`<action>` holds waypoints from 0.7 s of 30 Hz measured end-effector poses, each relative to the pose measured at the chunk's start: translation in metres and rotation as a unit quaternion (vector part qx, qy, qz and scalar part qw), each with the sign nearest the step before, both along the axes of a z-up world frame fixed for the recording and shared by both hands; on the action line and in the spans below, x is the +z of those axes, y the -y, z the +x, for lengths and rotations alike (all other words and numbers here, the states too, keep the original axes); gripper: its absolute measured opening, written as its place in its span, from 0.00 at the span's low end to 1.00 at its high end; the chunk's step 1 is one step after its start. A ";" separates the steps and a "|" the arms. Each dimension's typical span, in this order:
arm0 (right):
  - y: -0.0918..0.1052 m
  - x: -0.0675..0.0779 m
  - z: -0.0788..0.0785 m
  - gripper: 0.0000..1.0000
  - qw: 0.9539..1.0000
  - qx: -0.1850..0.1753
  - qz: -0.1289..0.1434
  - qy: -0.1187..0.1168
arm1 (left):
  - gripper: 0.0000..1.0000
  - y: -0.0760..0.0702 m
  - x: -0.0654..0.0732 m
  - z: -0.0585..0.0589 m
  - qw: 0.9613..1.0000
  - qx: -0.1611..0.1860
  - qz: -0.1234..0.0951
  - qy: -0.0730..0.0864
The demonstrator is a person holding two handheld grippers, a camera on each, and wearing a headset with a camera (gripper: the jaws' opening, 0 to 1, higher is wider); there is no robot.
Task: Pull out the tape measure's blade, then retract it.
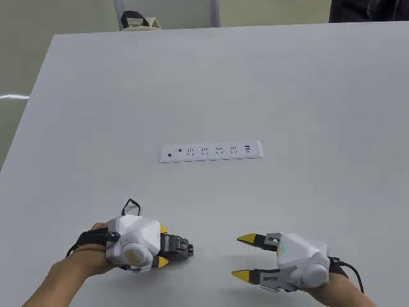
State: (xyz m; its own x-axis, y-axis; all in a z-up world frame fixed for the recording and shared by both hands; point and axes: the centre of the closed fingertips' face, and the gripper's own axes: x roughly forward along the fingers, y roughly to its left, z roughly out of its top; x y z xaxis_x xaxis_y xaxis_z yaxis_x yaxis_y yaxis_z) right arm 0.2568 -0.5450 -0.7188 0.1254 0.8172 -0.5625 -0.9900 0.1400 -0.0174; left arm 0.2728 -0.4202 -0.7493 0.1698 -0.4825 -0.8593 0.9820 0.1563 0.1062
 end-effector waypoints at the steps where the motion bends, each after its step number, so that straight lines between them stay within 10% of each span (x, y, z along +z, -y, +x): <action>1: -0.002 -0.002 0.000 0.39 1.000 0.004 -0.001 -0.001 | 0.31 0.000 0.000 -0.001 1.000 -0.001 0.000 -0.002; 21: -0.053 -0.037 0.010 0.32 0.997 0.078 -0.028 0.001 | 0.30 -0.002 -0.004 0.002 1.000 0.012 0.006 -0.018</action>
